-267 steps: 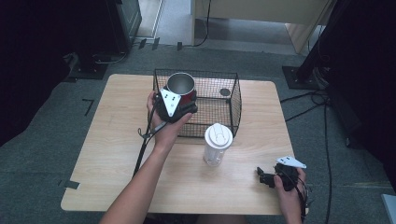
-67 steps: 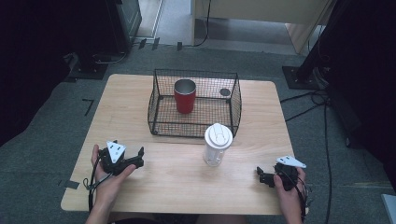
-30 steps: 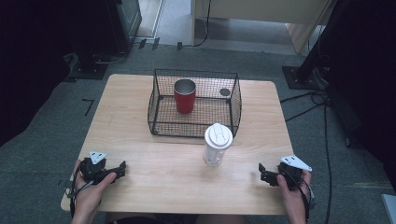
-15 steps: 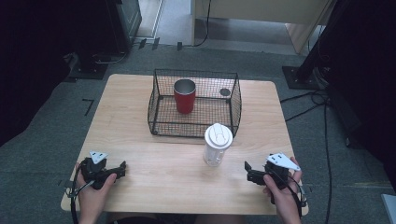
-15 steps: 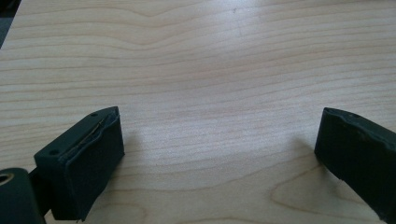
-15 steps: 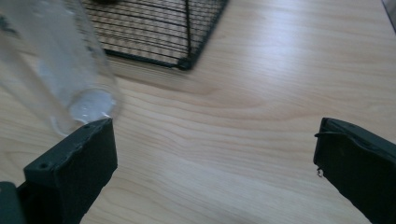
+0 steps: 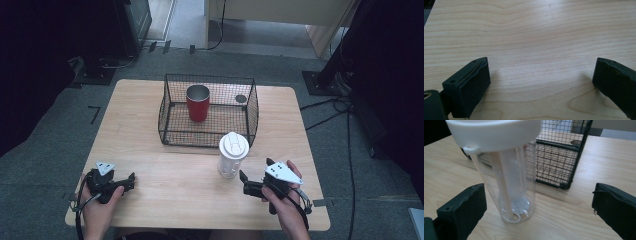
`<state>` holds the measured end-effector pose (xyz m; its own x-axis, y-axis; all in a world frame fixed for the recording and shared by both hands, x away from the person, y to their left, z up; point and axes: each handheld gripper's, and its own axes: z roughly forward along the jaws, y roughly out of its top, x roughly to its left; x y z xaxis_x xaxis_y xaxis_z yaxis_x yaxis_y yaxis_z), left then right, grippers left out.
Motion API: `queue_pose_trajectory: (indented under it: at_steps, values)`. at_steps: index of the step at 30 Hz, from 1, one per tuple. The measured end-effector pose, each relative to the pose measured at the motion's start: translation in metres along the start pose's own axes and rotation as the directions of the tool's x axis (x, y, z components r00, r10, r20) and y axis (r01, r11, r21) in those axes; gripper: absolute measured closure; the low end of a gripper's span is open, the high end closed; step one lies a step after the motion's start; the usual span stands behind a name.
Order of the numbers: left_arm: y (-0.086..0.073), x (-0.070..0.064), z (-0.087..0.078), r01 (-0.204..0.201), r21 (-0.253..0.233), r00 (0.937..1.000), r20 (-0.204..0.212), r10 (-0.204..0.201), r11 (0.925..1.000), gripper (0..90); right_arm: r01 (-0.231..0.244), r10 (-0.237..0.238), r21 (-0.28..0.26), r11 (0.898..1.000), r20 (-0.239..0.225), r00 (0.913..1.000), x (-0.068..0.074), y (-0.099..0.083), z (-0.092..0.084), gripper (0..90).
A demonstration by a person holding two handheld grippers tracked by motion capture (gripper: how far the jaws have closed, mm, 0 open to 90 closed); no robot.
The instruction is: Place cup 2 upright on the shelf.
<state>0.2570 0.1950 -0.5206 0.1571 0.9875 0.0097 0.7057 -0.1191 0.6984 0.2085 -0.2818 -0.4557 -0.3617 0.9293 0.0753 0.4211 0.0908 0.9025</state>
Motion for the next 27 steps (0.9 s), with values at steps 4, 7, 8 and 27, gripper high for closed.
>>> queue_pose_trajectory:
  at_steps: [4,7,8,27]
  values:
    - [0.000,0.000,0.000,0.000,0.000,1.0000,0.000,0.000,1.0000,1.9,0.001,-0.001,0.008,1.000,-0.023,0.9997,0.007,0.009,0.006,0.0]
    - [0.000,0.000,0.000,0.001,-0.001,1.0000,0.000,-0.001,1.0000,1.9,0.014,-0.014,0.012,1.000,-0.022,0.9997,0.011,0.012,0.009,0.0]
    - [0.000,0.000,0.000,0.002,-0.001,1.0000,0.000,-0.002,1.0000,1.9,0.016,-0.015,0.013,1.000,-0.028,0.9995,0.012,0.014,0.009,0.0]
    - [0.000,0.000,0.000,0.001,-0.001,1.0000,0.000,-0.001,1.0000,1.9,0.009,-0.009,-0.020,1.000,0.025,0.9997,0.046,0.027,0.042,0.0]
